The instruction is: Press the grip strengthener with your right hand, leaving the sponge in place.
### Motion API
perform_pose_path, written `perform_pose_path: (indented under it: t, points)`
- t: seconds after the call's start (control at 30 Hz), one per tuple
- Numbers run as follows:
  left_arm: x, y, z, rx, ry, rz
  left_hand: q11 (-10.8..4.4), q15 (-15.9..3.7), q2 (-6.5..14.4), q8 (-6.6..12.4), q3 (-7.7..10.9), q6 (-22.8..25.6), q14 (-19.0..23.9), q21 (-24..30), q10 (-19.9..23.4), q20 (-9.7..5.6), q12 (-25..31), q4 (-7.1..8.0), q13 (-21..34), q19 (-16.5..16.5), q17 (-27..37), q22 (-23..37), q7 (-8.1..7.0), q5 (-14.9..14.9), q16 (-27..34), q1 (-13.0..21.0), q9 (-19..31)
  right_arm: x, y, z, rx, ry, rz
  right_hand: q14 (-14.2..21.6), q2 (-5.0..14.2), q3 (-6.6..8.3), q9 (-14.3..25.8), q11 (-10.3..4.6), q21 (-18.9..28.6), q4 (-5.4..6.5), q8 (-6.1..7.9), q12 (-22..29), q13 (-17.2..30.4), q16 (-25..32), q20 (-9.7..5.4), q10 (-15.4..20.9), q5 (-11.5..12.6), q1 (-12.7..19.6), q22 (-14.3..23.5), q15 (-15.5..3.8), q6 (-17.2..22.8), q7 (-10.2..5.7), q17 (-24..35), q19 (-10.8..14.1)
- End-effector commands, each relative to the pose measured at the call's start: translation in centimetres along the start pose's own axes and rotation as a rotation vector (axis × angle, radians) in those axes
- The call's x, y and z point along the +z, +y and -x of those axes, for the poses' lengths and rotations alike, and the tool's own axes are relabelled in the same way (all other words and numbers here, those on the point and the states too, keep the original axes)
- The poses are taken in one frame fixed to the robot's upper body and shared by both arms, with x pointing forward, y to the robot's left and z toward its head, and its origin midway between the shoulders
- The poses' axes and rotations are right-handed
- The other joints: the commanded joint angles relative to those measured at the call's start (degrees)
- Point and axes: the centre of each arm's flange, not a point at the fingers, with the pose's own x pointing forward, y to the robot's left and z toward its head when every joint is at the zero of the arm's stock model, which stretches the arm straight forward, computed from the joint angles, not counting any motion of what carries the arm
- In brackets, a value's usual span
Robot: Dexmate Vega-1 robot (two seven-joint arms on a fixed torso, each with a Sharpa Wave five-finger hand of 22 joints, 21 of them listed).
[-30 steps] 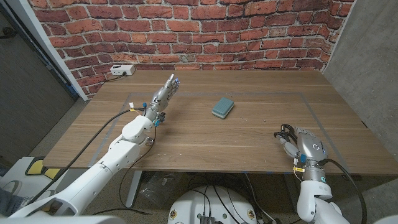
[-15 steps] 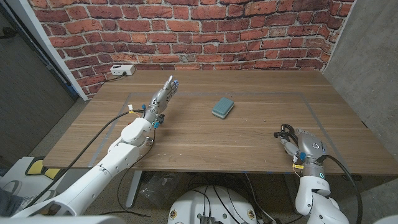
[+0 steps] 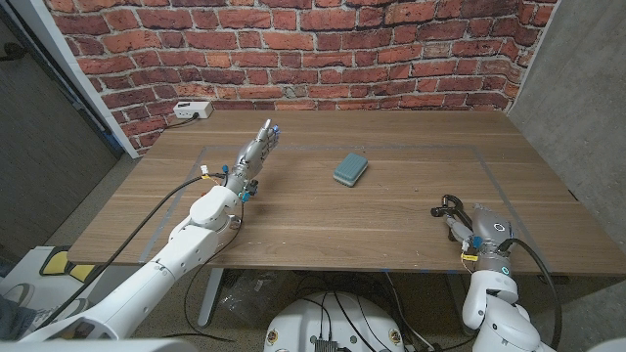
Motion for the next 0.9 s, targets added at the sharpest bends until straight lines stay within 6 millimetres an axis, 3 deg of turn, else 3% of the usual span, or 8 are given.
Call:
perform_pose_path:
  t: [0.03,0.7,0.9]
  points:
    - [-0.6,-0.3,0.0,0.003,0.009,0.019,0.2,0.11,0.31,-0.05,-0.52,0.6,0.72,-0.16,0.77,0.3,0.02,0.13,0.16,0.23,0.19,0.11,0.19,-0.08,-0.28,-0.12,0.16,-0.1,-0.5,-0.6,0.067,0.016,0.018,0.67,-0.73,0.1,0.04,-0.05,0.39,0.37,0.0,0.08,0.13,0.08,-0.44,0.51,0.29,0.16,0.12,-0.18,0.58,0.24,0.26,0.64]
    - [-0.9,-0.1,0.0,0.012,0.013,0.03,-0.08,0.06,0.56,-0.14,-0.66,0.78,0.82,-0.2,0.81,0.29,-0.09,0.23,0.17,0.28,0.2,0.13,0.01,-0.19,-0.29,-0.07,0.17,0.9,-0.8,-1.1,0.156,0.035,0.071,2.16,-0.98,0.13,0.01,-0.04,0.79,0.4,0.06,0.09,0.11,0.02,-1.06,1.32,0.26,0.36,0.29,-0.89,1.14,0.55,0.31,1.84]
    - [-1.0,0.1,0.1,0.008,0.009,0.025,-0.19,0.11,0.62,-0.21,-0.7,0.71,0.83,-0.24,0.78,0.38,-0.13,0.25,0.18,0.2,0.2,0.13,-0.04,-0.23,-0.3,-0.05,0.17,1.2,-0.7,-1.2,0.161,0.022,0.093,2.58,0.38,1.98,0.0,-0.32,0.94,-0.79,-0.04,-0.21,0.05,-0.48,-1.21,1.43,0.49,4.12,0.43,-1.38,1.07,0.48,0.22,2.23]
